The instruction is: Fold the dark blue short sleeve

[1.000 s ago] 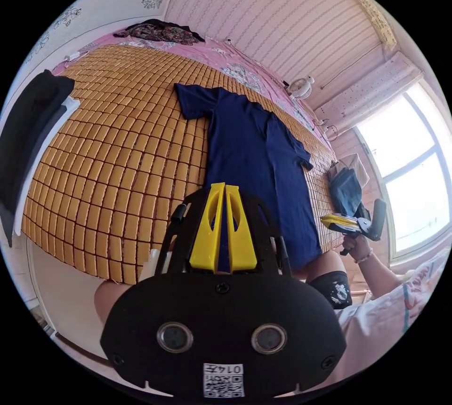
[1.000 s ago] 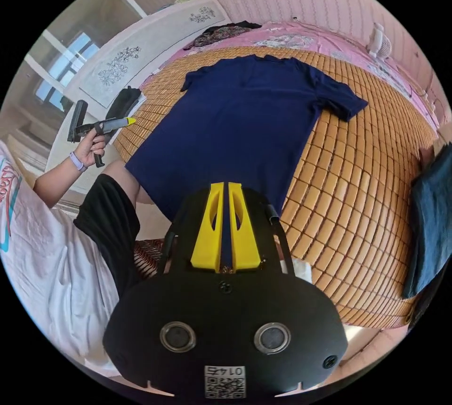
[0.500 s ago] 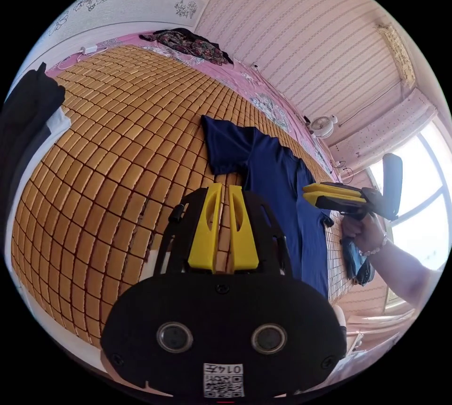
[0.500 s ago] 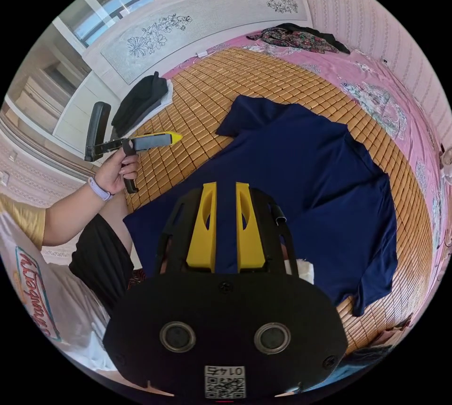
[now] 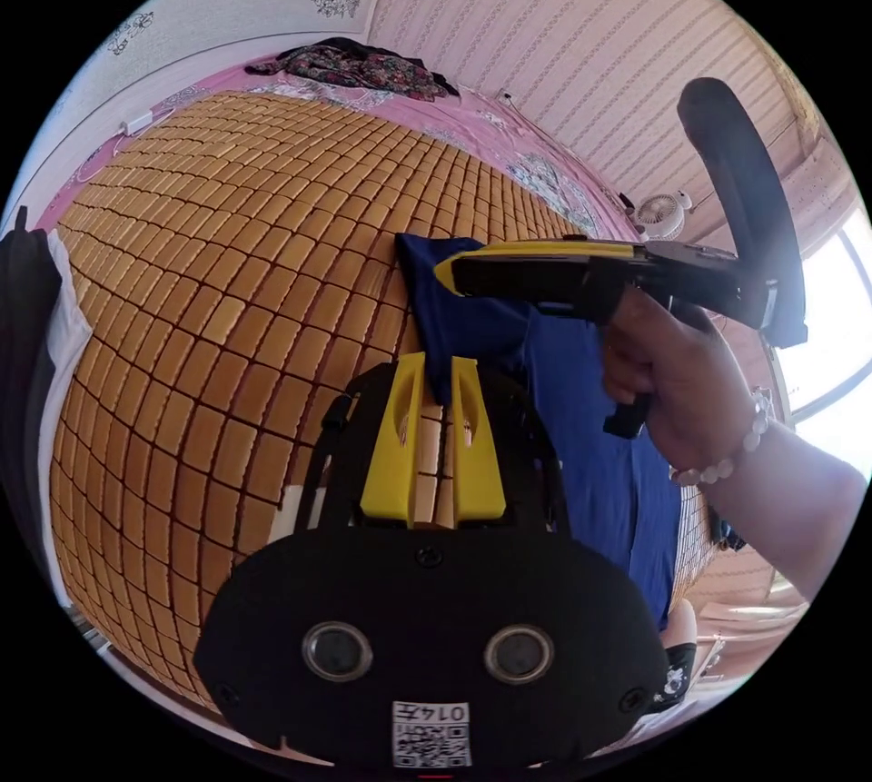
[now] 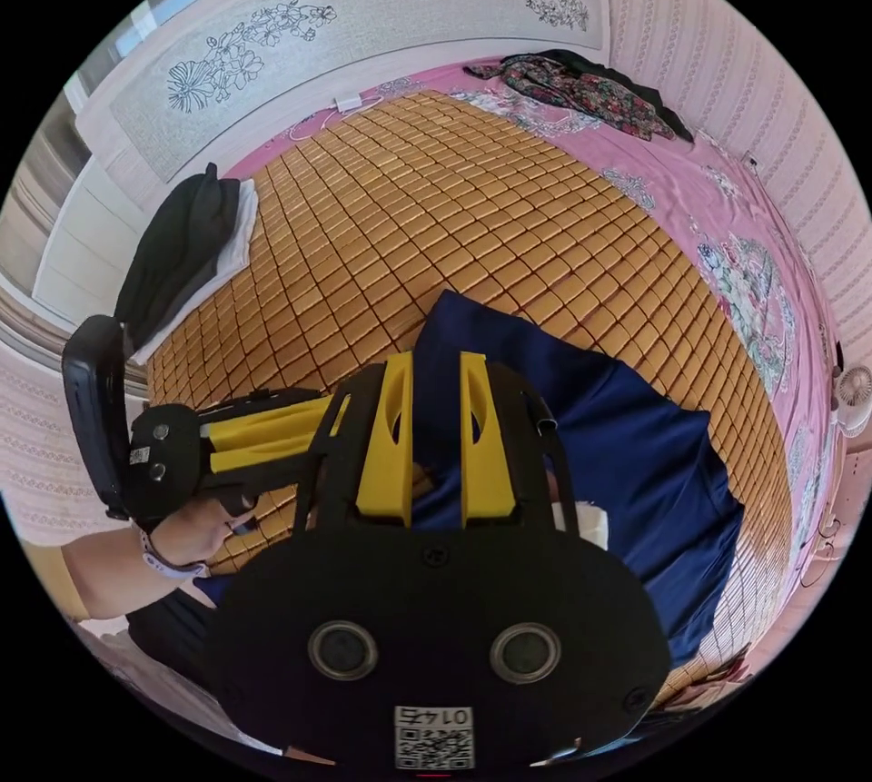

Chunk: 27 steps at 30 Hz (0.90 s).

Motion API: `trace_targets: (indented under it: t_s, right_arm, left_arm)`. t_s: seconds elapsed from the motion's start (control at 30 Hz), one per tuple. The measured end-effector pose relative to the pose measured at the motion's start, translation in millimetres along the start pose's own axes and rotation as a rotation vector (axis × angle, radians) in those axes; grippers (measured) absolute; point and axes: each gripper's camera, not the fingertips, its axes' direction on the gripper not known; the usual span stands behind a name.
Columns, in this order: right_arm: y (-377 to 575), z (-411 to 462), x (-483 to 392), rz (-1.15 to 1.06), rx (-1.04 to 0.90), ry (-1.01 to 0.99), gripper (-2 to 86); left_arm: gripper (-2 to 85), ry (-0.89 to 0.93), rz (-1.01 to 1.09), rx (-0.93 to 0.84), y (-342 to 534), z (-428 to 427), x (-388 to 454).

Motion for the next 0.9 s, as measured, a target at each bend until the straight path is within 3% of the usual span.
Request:
trace_targets:
  t_s: [0.27,0.5,0.57,0.7,0.8,0.9]
  right_arm:
    - [-19.4,36.2,-7.2,0.003,0.005,0.059,8.6]
    - [-12.0,36.4,2.3,0.039,0.049,0.093,2.9]
    - [-8.3,30.9,13.7,0.056,0.056,0.036,2.0]
    - [21.8,-14.4,63.8,0.171,0.277,-0.220,1.4]
    - [66.0,-51.2,109.5,0.308,0.436,-0.385,1.5]
    - [125.7,-76.0,135.4,0.367,0.507,-0.345,2.4]
  left_arm:
    - [4.7,-0.052,0.116,-0.035,-0.7,17.7,13.4]
    - [-0.5,-0.032,0.102,-0.012,2.4,22.3,19.3]
    - [-0.7,-0.029,0.111,0.057,6.0,17.0,26.9]
    - [-0.3,0.011,0.171,0.193,12.0,0.1,47.3]
    - [2.0,0.178,0.306,0.212,19.0,-8.0,76.9]
    - [4.7,0.241,0.425,0.184,38.2,-7.3,106.5]
